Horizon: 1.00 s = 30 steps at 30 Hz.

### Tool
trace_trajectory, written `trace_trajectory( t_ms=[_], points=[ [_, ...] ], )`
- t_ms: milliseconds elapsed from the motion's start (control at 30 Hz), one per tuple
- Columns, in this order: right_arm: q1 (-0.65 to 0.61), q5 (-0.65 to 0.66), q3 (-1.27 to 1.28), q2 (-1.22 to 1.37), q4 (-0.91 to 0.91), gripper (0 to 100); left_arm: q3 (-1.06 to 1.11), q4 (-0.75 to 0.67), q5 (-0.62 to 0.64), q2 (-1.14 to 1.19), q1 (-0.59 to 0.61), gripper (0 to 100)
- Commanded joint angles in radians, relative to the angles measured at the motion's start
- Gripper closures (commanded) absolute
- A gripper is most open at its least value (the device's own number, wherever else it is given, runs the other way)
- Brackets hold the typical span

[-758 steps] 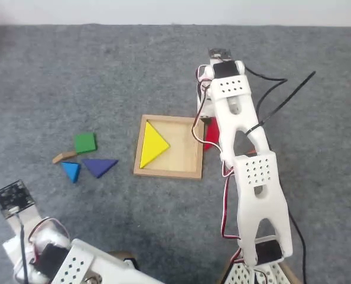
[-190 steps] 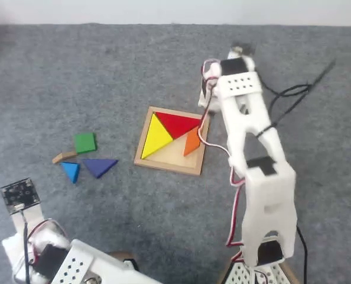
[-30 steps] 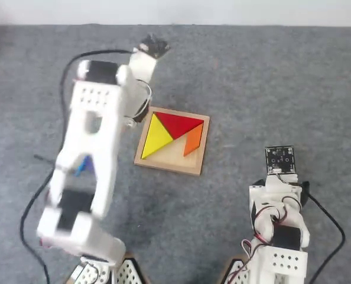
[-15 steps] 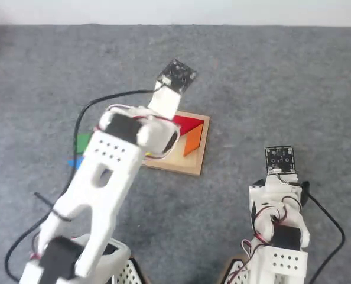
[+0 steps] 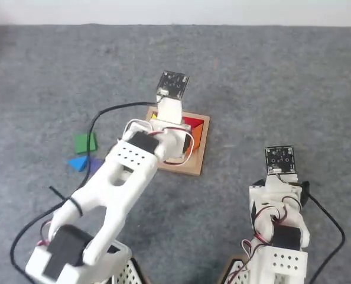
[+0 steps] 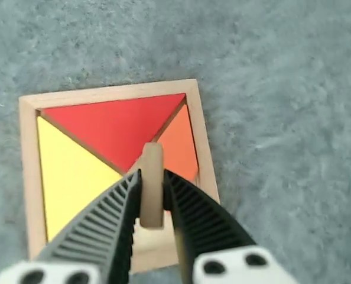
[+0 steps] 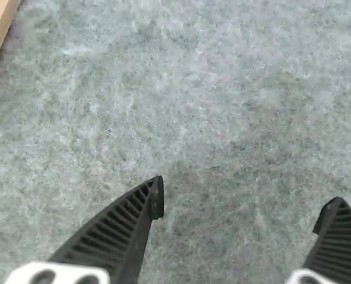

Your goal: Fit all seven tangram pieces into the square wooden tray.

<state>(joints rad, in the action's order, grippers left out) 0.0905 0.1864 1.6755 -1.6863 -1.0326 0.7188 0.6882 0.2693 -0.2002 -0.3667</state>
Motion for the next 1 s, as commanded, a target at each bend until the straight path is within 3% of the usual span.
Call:
trace_trajectory(
  t_ms=[0, 300, 533, 967],
  points=[
    [0.005, 0.011, 0.014, -0.016, -0.008, 59.7, -0.015, -0.074, 0.017, 0.071, -0.011, 99],
    [0.005, 0.011, 0.014, -0.019, -0.027, 59.7, -0.124, -0.026, -0.008, 0.226, -0.012, 98],
    [0.005, 0.012, 0.014, -0.019, -0.027, 59.7, -0.139, -0.026, -0.009, 0.232, -0.012, 85],
    [0.005, 0.012, 0.014, -0.019, -0.027, 59.7, -0.145, -0.023, -0.046, 0.236, 0.040, 86]
  ],
)
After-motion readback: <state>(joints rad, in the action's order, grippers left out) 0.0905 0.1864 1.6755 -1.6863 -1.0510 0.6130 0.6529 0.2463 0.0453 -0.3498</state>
